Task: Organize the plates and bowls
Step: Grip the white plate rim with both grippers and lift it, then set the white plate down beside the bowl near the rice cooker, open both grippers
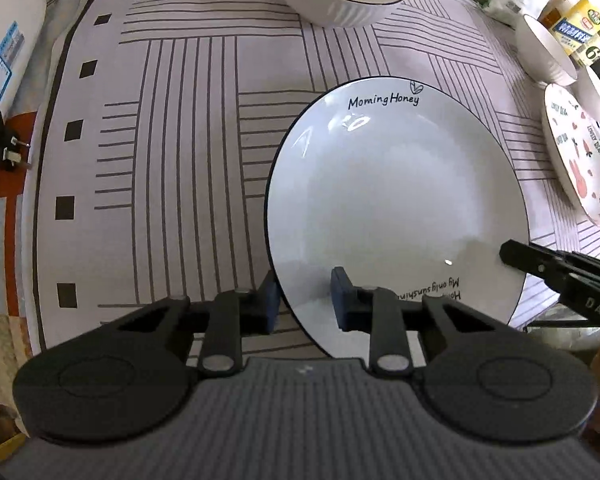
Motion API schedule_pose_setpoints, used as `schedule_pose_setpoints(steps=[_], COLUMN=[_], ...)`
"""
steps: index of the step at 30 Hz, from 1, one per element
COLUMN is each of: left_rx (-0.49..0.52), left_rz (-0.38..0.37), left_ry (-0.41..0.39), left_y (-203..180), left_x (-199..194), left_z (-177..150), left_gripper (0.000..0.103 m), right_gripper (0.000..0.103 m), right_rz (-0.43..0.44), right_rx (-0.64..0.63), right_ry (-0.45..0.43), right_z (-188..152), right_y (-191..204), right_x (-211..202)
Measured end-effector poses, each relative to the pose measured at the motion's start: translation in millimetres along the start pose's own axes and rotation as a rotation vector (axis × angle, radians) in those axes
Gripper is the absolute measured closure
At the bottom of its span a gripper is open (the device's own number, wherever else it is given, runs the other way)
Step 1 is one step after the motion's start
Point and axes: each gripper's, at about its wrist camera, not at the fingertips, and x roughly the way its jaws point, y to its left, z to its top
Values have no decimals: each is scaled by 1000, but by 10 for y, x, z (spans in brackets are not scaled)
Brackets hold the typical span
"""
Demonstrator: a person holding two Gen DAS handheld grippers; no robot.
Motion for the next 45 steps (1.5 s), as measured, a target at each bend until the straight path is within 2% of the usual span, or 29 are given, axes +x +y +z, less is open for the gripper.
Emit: schedule_pose_setpoints(steps=[3, 9, 13, 24, 28, 32, 38, 43, 45], left_rx=[43, 99, 158, 226, 230, 231, 207, 159, 159], left_rz=[6, -53, -78, -153, -166, -144, -158, -181, -164], left_ry=[7, -11, -33, -53, -45, -43, -28, -26, -24], left_y=[-36, -181, -344, -493, -528, -567, -600, -615, -648], left_x=[-22, -120, -87, 122, 191, 275, 367, 386, 396], left_z=[0, 101, 279, 755, 887, 970, 991, 961, 931], left_gripper=[78, 78, 77, 77, 77, 77, 77, 77, 78], right_gripper=[87, 87, 87, 86, 86, 86, 86, 82, 77], right_rz=[-23, -45, -67, -94, -94, -126, -162, -246, -256], right_rx=[-49, -89, -90, -95, -111, -152, -141, -148, -109], right_ry=[15, -29, -59, -115, -117, -99, -115, -132, -121], right_z=[28, 143, 260, 573, 704, 779, 838, 908, 948], right_y=[60, 0, -113, -395, -480, -498, -544, -495, -508], right_x=[-1, -142, -201, -201, -144, -22, 94, 175, 190])
